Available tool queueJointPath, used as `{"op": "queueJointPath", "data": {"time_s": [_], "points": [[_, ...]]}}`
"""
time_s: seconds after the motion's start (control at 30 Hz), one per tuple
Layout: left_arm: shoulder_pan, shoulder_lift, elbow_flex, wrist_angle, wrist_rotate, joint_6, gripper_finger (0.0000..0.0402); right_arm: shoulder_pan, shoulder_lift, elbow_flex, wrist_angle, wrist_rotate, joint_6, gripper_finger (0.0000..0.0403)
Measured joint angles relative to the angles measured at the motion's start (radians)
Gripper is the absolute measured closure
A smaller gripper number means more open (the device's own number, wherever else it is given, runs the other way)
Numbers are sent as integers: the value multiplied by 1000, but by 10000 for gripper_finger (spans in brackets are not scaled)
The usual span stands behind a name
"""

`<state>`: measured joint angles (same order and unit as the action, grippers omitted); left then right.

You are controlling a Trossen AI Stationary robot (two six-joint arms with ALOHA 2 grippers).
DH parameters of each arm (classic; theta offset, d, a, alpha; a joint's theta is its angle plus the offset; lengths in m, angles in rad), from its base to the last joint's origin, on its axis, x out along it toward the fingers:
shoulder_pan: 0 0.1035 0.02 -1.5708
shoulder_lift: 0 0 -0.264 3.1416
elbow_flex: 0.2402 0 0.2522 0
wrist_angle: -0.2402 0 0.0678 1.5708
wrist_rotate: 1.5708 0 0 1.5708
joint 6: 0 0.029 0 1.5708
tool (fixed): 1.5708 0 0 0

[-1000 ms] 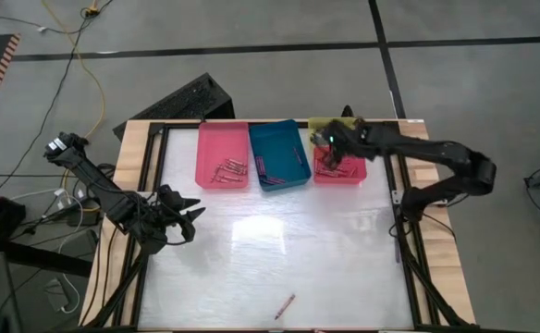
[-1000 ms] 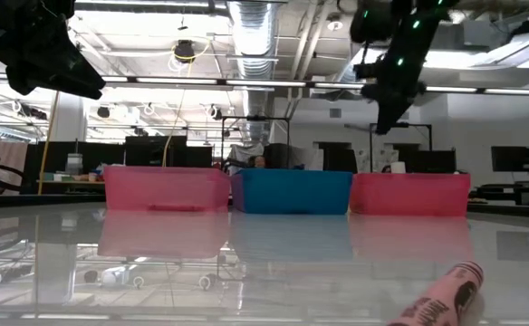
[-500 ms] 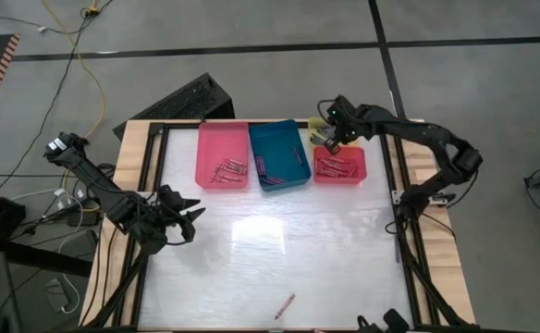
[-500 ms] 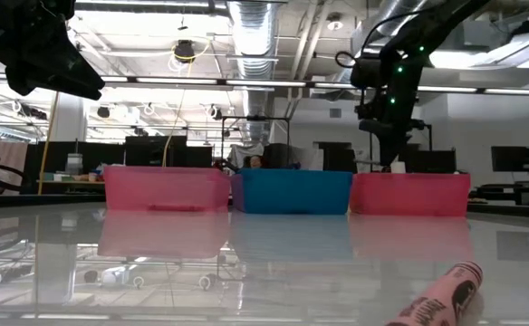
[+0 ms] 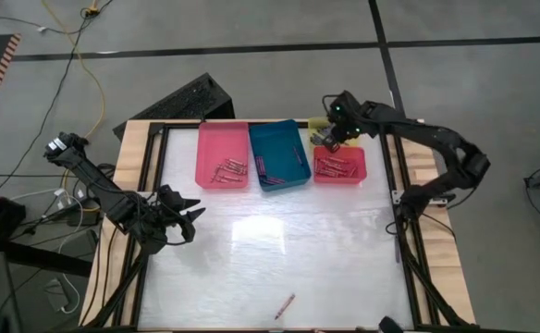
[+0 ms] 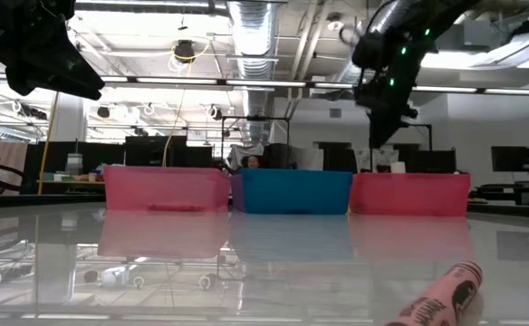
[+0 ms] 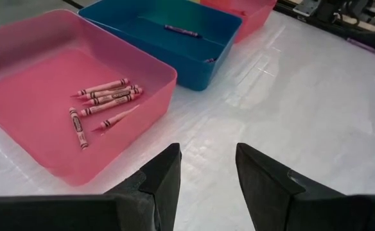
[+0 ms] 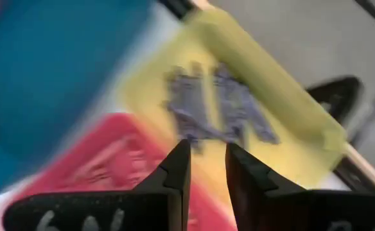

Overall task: Sort crayons
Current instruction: Put the red crayon into the red bin

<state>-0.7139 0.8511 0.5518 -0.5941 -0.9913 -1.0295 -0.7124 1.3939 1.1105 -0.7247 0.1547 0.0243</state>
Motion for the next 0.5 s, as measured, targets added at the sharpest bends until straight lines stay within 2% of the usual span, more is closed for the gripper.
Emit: {"op": "queueJointPath", "data": {"time_s": [0.17,0.27,0.5], "points": [[0,0,0,0,-8,12,262,111,-103,7,-41,-197,43,310],[0,0,0,0,-9,12,262,226,-153,7,-77,-291,42,310],[0,0,0,0,-10,12,262,590,-183,7,-34,-309,63,310]]}}
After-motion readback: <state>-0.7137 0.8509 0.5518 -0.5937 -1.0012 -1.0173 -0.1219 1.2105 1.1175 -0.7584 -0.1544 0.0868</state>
